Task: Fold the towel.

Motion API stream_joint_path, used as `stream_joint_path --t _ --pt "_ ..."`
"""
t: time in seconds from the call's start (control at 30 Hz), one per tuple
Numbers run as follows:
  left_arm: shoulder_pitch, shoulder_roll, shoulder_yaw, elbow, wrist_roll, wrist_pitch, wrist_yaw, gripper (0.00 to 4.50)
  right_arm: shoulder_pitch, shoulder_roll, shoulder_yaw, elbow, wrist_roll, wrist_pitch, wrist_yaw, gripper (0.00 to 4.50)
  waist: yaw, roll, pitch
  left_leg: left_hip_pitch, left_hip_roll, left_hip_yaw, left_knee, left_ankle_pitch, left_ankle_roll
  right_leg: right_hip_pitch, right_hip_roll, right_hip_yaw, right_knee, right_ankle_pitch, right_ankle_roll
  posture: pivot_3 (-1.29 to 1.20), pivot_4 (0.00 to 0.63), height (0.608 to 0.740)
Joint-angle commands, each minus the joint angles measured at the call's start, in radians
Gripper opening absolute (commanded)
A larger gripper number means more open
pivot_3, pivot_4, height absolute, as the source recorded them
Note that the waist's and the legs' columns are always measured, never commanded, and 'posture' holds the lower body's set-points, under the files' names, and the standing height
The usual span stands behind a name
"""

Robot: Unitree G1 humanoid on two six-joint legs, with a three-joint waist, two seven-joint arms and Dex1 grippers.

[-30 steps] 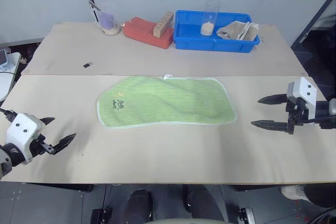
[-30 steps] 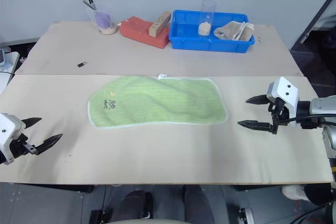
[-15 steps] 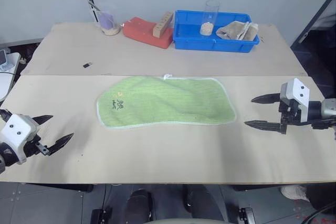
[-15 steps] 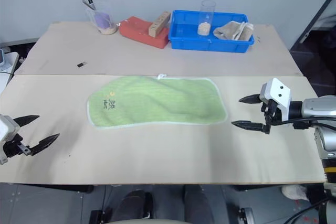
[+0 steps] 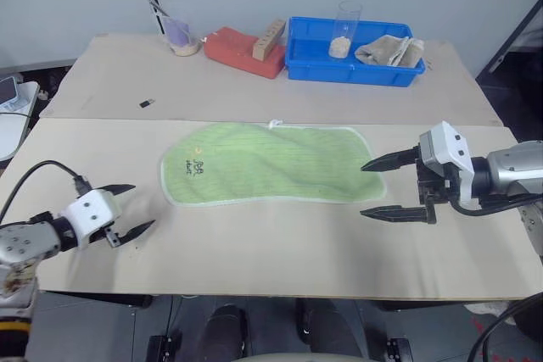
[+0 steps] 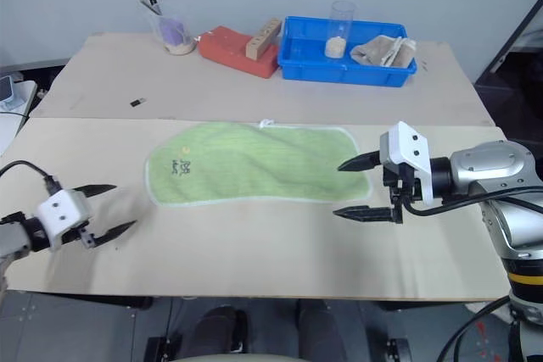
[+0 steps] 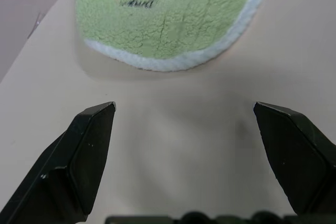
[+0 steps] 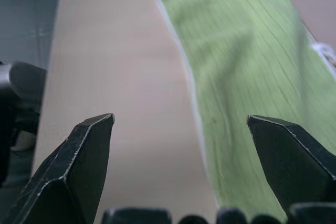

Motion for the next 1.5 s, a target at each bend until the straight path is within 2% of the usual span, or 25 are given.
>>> stream_joint_path --t 0.03,0.3,0.4,0.57,0.63,0.67,0.8,1.0,1.2,1.43,1.47,1.5 --pt "-0.073 -0.02 -0.05 0.073 0.042 -0.038 0.052 4.5 -0.021 -0.004 -0.015 -0.042 0.032 0.024 -0.007 4.48 0.003 0.0 0.0 0.0 0.0 -0.001 0.0 0.0 0.0 0.0 0.0 -0.001 0.0 0.001 -0.002 0.0 0.15 0.714" --pt "-0.23 -0.095 -0.176 0.222 0.094 -0.138 0.078 4.5 -0.007 -0.01 -0.037 -0.058 0.042 0.035 -0.031 4.48 0.022 0.001 -0.001 -0.001 0.0 -0.002 0.004 0.0 0.0 0.001 0.0 -0.003 0.002 0.002 -0.003 0.0 0.15 0.714" --pt "-0.253 -0.103 -0.192 0.252 0.091 -0.173 0.074 3.63 0.003 -0.011 -0.046 -0.058 0.042 0.034 -0.039 4.5 0.024 0.003 -0.002 -0.002 0.0 -0.003 0.008 0.0 0.0 0.002 -0.001 -0.003 0.002 0.003 -0.002 0.0 0.15 0.714" --pt "-0.258 -0.095 -0.193 0.233 0.042 -0.173 0.04 1.31 0.028 -0.017 -0.06 -0.06 0.038 0.025 -0.045 4.5 0.024 0.003 -0.002 -0.004 0.0 -0.003 0.012 0.0 0.0 0.002 -0.001 -0.003 0.002 0.003 -0.001 0.0 0.15 0.714" --pt "-0.245 -0.084 -0.182 0.203 0.012 -0.154 0.016 0.24 0.035 -0.017 -0.063 -0.053 0.031 0.014 -0.048 4.5 0.022 0.002 -0.002 -0.004 0.001 -0.003 0.012 0.0 0.0 0.002 0.0 -0.003 0.002 0.001 0.003 0.0 0.15 0.714" --pt "-0.235 -0.079 -0.177 0.185 -0.004 -0.142 0.004 0.08 0.037 -0.015 -0.063 -0.046 0.022 0.002 -0.05 4.5 0.02 0.003 -0.002 -0.004 0.001 -0.003 0.012 0.0 0.0 0.001 0.0 -0.003 0.002 0.001 0.003 0.0 0.15 0.714" --pt "-0.213 -0.072 -0.16 0.125 -0.049 -0.08 -0.017 0.08 0.035 -0.006 -0.047 -0.01 -0.024 -0.056 -0.057 4.5 0.011 0.002 -0.002 -0.004 0.001 -0.003 0.012 0.0 0.0 0.001 0.0 -0.003 0.002 0.001 0.003 0.0 0.15 0.714" --pt "-0.186 -0.051 -0.11 0.013 -0.152 0.097 -0.043 0.08 0.013 -0.008 0.068 0.19 -0.255 -0.357 -0.021 4.5 0.001 0.002 -0.002 -0.004 0.001 -0.003 0.012 0.0 0.0 0.001 0.0 -0.004 0.002 0.001 0.004 0.0 0.15 0.714" --pt "-0.183 -0.056 -0.1 -0.002 -0.147 0.124 -0.029 0.08 -0.083 0.035 0.191 0.49 -0.422 -0.58 0.002 4.5 -0.003 0.002 -0.002 -0.004 0.001 -0.003 0.012 0.0 0.0 0.001 0.0 -0.004 0.002 0.001 0.004 0.0 0.15 0.714" --pt "-0.162 -0.062 -0.098 -0.011 -0.14 0.115 -0.015 0.08 -0.18 0.101 0.265 0.769 -0.536 -0.705 -0.003 4.5 -0.001 0.002 -0.002 -0.004 0.001 -0.003 0.012 0.0 0.0 0.001 0.001 -0.004 0.002 0.001 0.002 0.0 0.15 0.714" --pt "-0.156 -0.06 -0.095 -0.012 -0.139 0.113 -0.013 0.0 -0.192 0.111 0.261 0.8 -0.534 -0.7 -0.004 3.96 -0.002 0.002 -0.002 -0.004 0.001 -0.003 0.012 0.0 0.0 0.001 0.0 -0.004 0.002 0.002 0.002 0.0 0.15 0.714" --pt "-0.15 -0.058 -0.092 -0.014 -0.139 0.111 -0.012 0.0 -0.203 0.118 0.258 0.826 -0.53 -0.694 0.0 3.64 -0.002 0.002 -0.002 -0.003 0.001 -0.003 0.012 0.0 0.0 0.001 0.0 -0.003 0.002 0.003 0.0 0.0 0.15 0.714"
